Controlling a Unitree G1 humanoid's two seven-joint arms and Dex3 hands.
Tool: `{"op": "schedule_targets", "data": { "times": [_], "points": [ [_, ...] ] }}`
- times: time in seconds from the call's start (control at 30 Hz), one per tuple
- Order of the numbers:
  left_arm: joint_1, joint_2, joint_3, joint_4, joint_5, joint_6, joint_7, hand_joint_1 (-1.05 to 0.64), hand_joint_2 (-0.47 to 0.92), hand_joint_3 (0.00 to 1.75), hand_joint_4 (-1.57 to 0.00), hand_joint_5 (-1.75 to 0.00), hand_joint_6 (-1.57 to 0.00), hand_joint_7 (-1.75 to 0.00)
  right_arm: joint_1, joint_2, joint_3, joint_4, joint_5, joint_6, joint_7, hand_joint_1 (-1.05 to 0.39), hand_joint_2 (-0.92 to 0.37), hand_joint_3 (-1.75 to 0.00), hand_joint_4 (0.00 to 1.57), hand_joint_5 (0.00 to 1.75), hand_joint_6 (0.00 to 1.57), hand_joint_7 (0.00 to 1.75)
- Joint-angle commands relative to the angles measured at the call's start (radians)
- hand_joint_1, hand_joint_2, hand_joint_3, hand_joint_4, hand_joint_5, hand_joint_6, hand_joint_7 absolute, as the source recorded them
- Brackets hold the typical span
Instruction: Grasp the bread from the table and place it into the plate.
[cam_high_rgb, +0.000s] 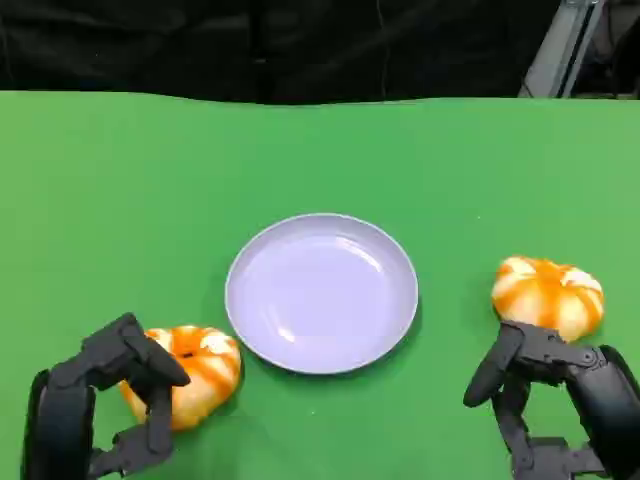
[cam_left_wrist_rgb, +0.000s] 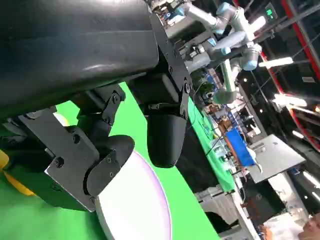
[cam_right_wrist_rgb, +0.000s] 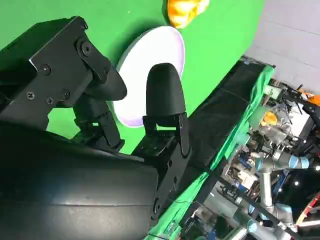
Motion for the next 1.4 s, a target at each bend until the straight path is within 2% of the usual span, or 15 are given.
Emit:
{"op": "schedule_targets", "data": {
  "times": [0.03,0.53,0.63,0.7,0.77,0.8,0.83,0.87,0.9,0.93,0.97,1.03,1.13,1.27,1.4],
  "points": [
    [0.001,0.014,0.017,-0.001,0.017,-0.002,0.026,0.07,0.37,1.35,-0.85,-1.69,-0.84,-1.45,-0.004,-0.009,-0.005,0.004,0.007,-0.003,-0.003,0.11,-0.33,-1.43,0.83,1.66,0.79,1.34],
    [0.0,0.017,0.018,-0.001,0.01,-0.001,0.013,0.07,0.36,1.38,-0.86,-1.69,-0.84,-1.44,-0.004,-0.013,-0.007,0.002,-0.002,-0.003,-0.005,0.1,-0.32,-1.42,0.83,1.66,0.78,1.34],
    [-0.006,0.018,0.018,0.011,0.002,-0.019,0.012,0.1,0.36,1.4,-0.84,-1.67,-0.84,-1.43,-0.005,-0.012,-0.007,0.005,-0.005,-0.007,-0.008,0.1,-0.32,-1.42,0.84,1.65,0.79,1.34],
    [-0.006,0.015,0.019,0.011,0.003,-0.012,0.016,0.07,0.38,1.36,-0.83,-1.59,-0.84,-1.38,-0.006,-0.012,-0.007,0.007,-0.005,-0.01,-0.008,0.1,-0.32,-1.43,0.84,1.65,0.79,1.34],
    [-0.006,0.017,0.021,0.01,0.02,-0.009,0.024,0.05,0.42,1.3,-0.82,-1.48,-0.84,-1.27,-0.006,-0.013,-0.007,0.007,-0.006,-0.01,-0.008,0.1,-0.32,-1.42,0.84,1.65,0.78,1.34],
    [-0.007,0.022,0.024,0.01,0.047,-0.006,0.035,0.03,0.45,1.21,-0.8,-1.34,-0.84,-1.13,-0.006,-0.012,-0.007,0.009,-0.005,-0.012,-0.008,0.11,-0.32,-1.42,0.84,1.65,0.78,1.34],
    [-0.007,0.025,0.025,0.01,0.068,-0.004,0.045,-0.01,0.5,1.06,-0.79,-1.16,-0.85,-0.89,-0.007,-0.012,-0.007,0.01,-0.004,-0.013,-0.008,0.11,-0.32,-1.43,0.83,1.65,0.79,1.34],
    [-0.003,0.034,0.029,-0.006,0.134,0.02,0.072,-0.02,0.53,1.0,-0.79,-1.09,-0.86,-0.78,-0.006,-0.011,-0.007,0.009,-0.004,-0.012,-0.008,0.11,-0.32,-1.43,0.83,1.65,0.79,1.34],
    [0.004,0.041,0.03,-0.025,0.192,0.049,0.093,-0.09,0.6,0.8,-0.74,-1.03,-0.84,-0.6,-0.006,-0.011,-0.006,0.008,-0.004,-0.011,-0.007,0.11,-0.32,-1.43,0.83,1.65,0.79,1.34],
    [0.009,0.046,0.029,-0.039,0.232,0.071,0.11,-0.18,0.73,0.44,-0.67,-0.97,-0.83,-0.34,-0.005,-0.011,-0.005,0.006,-0.004,-0.009,-0.007,0.11,-0.32,-1.43,0.83,1.64,0.79,1.34],
    [0.017,0.056,0.025,-0.06,0.275,0.106,0.116,-0.21,0.81,0.27,-0.64,-0.95,-0.84,-0.23,-0.004,-0.01,-0.005,0.005,-0.005,-0.009,-0.007,0.1,-0.32,-1.44,0.83,1.64,0.79,1.34],
    [0.028,0.079,0.013,-0.086,0.334,0.164,0.113,-0.38,0.83,0.06,-0.53,-0.62,-0.66,-0.05,-0.002,-0.01,-0.003,0.003,-0.005,-0.008,-0.006,0.11,-0.32,-1.44,0.83,1.64,0.79,1.34],
    [0.029,0.12,-0.009,-0.11,0.435,0.244,0.119,-0.51,0.84,0.01,-0.43,-0.38,-0.49,0.0,-0.002,-0.01,-0.002,0.002,-0.005,-0.01,-0.006,0.11,-0.31,-1.45,0.83,1.64,0.79,1.35],
    [0.02,0.151,-0.045,-0.133,0.516,0.334,0.131,-0.53,0.82,0.0,-0.37,-0.29,-0.4,0.0,0.001,-0.007,0.001,-0.002,-0.001,-0.008,-0.004,0.11,-0.31,-1.45,0.84,1.63,0.8,1.35],
    [0.009,0.176,-0.084,-0.14,0.599,0.41,0.17,-0.57,0.81,0.0,-0.4,-0.26,-0.36,0.0,0.004,-0.006,0.005,-0.007,-0.002,-0.004,-0.005,0.11,-0.31,-1.45,0.83,1.64,0.79,1.35]
  ]
}}
